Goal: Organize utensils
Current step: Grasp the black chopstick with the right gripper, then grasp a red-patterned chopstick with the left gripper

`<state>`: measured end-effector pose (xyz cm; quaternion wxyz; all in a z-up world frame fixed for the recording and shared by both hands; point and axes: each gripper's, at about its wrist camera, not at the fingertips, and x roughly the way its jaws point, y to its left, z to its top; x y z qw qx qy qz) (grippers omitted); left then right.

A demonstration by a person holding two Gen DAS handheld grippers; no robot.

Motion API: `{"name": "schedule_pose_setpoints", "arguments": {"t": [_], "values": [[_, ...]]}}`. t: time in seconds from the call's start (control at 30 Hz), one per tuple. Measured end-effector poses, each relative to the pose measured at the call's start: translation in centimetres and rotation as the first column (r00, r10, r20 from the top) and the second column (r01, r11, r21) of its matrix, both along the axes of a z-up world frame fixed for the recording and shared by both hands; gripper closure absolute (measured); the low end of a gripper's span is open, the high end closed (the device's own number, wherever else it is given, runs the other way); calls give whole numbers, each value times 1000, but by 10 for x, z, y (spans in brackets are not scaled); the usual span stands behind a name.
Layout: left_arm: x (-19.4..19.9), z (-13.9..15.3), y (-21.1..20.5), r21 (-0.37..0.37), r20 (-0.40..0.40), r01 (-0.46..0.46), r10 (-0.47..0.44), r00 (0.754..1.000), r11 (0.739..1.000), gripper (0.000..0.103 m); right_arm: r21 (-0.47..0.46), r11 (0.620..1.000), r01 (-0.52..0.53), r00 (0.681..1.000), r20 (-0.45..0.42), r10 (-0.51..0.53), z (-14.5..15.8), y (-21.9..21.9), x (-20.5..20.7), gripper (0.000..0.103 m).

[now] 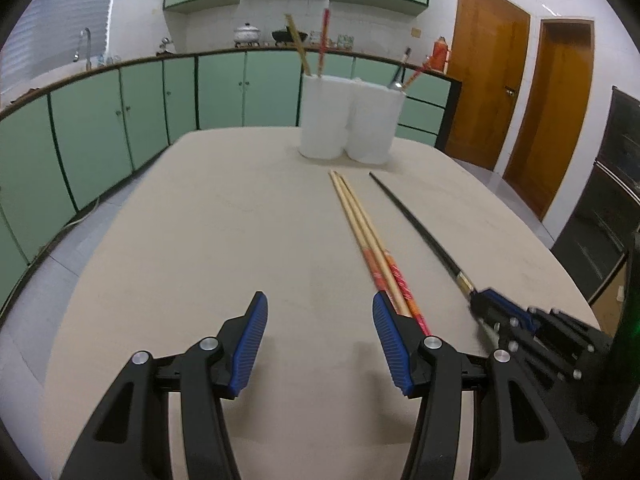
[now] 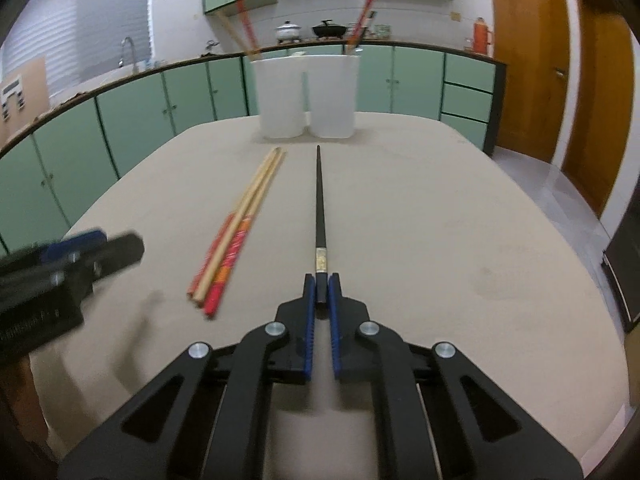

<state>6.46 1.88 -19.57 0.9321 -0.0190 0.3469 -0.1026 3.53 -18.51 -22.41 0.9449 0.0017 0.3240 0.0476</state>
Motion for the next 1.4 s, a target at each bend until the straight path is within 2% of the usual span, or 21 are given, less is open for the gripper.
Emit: {"name": "schedule_pose_setpoints", "arguments": {"t": [0.17, 0.33, 0.73, 0.83, 0.9, 0.93, 1.0, 1.03, 1.4], "values": [[2, -8, -15, 5, -40, 28, -28, 999, 1000, 49, 28, 999, 33, 999, -4, -32, -1, -19, 4, 97], [8, -16, -23, 17, -77, 17, -15, 997, 1000, 50, 50, 998, 34, 999, -10, -33, -4, -28, 4, 97], [10, -16, -34, 49, -68, 1, 2, 998, 999, 51, 67, 997, 25, 1000, -12, -24, -4, -31, 2, 97], [11, -18, -36, 69, -62, -20, 24, 998, 997, 58, 66, 998, 22, 1000, -14, -21, -4, -31, 3, 97], [11, -18, -37, 73, -57, -32, 36, 998, 997, 72, 63, 998, 20, 1000, -14, -19, -4, -30, 3, 97], [12, -18, -37, 70, -55, -34, 38, 998, 997, 76, 61, 998, 19, 1000, -14, -19, -4, -30, 3, 97], [13, -18, -37, 62, -54, -34, 37, 998, 998, 93, 60, 998, 17, 1000, -14, -17, -4, -30, 2, 97], [13, -18, -37, 54, -56, -30, 33, 998, 998, 97, 60, 998, 17, 1000, -14, -16, -4, -29, 2, 97], [8, -5, -29, 30, -31, -35, 36, 999, 999, 98, 47, 999, 19, 1000, -6, -19, 0, -31, 4, 97]]}}
